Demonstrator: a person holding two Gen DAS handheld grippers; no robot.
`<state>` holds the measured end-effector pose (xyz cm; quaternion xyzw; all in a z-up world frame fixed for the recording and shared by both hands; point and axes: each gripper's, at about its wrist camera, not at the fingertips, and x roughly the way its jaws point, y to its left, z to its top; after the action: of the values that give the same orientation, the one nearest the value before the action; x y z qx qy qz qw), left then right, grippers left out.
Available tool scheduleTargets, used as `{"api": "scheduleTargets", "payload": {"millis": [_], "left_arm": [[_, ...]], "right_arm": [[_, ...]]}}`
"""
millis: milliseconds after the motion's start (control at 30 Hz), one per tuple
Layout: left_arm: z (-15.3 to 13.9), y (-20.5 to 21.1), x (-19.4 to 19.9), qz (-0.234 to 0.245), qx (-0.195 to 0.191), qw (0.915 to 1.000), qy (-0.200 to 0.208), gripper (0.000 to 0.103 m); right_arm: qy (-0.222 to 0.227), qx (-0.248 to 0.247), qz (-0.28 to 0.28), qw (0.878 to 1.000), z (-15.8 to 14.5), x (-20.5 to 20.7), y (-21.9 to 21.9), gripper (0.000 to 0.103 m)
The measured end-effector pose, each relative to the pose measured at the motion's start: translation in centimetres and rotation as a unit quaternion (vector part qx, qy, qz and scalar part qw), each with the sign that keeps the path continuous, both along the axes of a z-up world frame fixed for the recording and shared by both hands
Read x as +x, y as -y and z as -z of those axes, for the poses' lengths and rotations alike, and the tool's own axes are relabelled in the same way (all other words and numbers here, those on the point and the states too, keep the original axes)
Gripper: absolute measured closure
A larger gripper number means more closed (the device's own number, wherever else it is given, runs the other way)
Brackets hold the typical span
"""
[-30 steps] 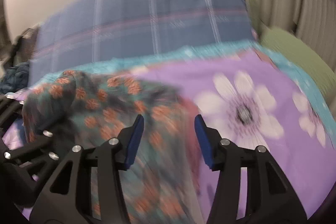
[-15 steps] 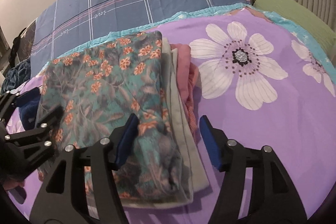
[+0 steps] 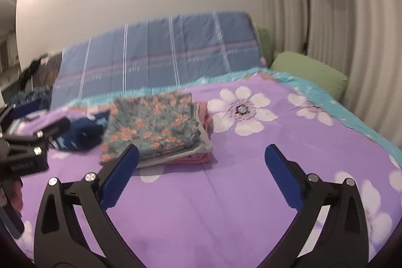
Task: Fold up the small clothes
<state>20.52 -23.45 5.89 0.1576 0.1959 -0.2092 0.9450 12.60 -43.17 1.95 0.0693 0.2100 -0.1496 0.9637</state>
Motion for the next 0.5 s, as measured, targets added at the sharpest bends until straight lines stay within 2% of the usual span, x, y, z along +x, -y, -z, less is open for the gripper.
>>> {"api": "scheduleTargets", "payload": {"millis": [133,200,267,367,500], "left_arm": [[-1.4,-1.9,-4.8,-0.002,-0.016,0.9994,0.032,0.001],[-1.9,-2.8,-6.8,-0.002,-0.032,0.9989,0.036,0.001],[-2.4,-3.9,-8.9,0.002,-0.05,0.9982,0.032,0.001],[-2.6,-4.9,-11.2,0.001,-0.056,0.9979,0.035,0.001],[-2.7,-6.3,-13.0,0.003,-0.068,0.9972,0.033,0.001]], "right_arm": [[0.063,-0.002,0.062,0.996,-2.2,-6.2,-1.1,0.002],[0.078,0.005,0.081,0.994,-3.0,-8.3,-1.3,0.002],[0.073,0.022,0.066,0.995,-3.7,-10.1,-1.9,0.002],[0.056,0.038,0.033,0.997,-3.9,-11.9,-2.9,0.002],[0.051,0.008,0.03,0.998,-3.8,-13.7,-5.2,0.002]]}}
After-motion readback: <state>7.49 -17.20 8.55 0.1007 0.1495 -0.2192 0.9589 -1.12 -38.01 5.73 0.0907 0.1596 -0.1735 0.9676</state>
